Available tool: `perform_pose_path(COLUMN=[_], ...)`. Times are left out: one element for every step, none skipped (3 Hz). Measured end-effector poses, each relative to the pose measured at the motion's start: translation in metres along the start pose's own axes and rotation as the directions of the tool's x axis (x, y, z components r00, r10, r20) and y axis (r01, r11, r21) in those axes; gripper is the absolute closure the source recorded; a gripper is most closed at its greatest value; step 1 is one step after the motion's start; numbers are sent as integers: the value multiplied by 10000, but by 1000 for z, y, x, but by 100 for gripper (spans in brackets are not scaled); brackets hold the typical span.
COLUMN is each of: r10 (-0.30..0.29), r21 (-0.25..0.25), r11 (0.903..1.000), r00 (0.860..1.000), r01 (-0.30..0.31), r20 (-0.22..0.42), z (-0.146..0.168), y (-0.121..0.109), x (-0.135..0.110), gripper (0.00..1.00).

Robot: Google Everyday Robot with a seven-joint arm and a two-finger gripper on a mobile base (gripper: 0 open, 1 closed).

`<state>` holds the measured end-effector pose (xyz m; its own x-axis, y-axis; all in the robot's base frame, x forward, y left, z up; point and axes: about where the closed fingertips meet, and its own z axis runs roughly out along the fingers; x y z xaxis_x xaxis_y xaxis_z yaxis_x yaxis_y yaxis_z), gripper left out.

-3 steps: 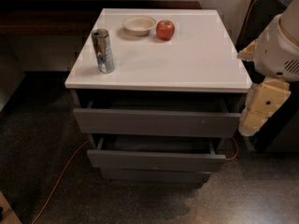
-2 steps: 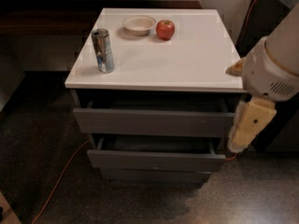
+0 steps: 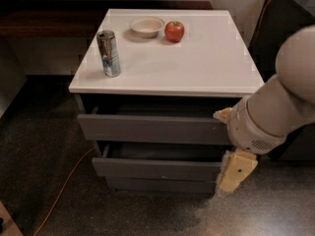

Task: Place redbull can into middle drawer

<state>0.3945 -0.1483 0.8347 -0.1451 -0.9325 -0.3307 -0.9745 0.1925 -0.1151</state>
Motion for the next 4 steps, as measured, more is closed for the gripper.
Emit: perform_pose_path(r10=[-139,-223,-228,-342], r21=[268,665,1036,1162], r11=[9996,9976,9946,9930], r00=[9987,9966,9932,9915], r01=[126,170,109,196], r20=[485,793,1145,1256], z=[44,77,127,176], y=[4,1,-9,-18], x=[5,9,17,27], gripper=[0,0,0,0])
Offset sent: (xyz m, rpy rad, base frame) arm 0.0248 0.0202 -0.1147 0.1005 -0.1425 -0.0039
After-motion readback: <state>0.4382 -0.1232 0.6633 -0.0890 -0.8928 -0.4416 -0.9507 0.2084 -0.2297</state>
